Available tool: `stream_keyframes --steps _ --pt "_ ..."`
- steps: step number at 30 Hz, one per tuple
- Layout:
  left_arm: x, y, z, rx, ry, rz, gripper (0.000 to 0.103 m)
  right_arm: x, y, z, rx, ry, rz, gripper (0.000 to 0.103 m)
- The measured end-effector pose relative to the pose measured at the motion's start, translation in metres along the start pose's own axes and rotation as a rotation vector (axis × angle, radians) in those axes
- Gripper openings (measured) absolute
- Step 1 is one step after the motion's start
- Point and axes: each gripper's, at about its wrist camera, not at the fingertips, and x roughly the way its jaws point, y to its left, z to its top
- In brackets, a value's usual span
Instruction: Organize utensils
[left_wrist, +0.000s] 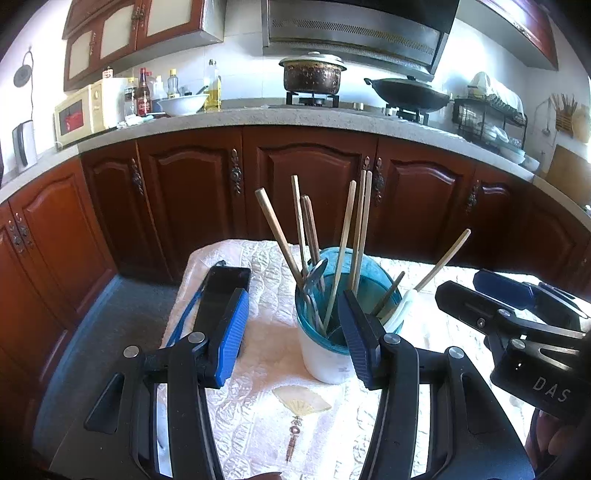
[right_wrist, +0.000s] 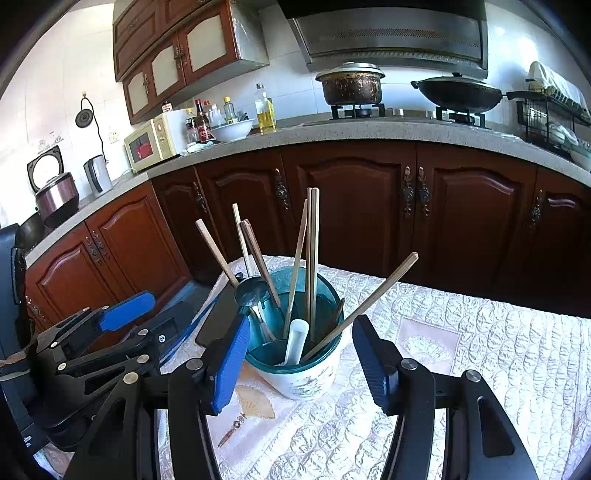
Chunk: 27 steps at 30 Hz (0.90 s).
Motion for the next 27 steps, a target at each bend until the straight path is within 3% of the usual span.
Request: stream_keyframes --steps 27 --pt "-0.0008 -0.0041 -0.0024 0.017 -0.008 0.018 0.05 0.0024 0.0024 0.0001 -0.002 0.002 0.005 0.057"
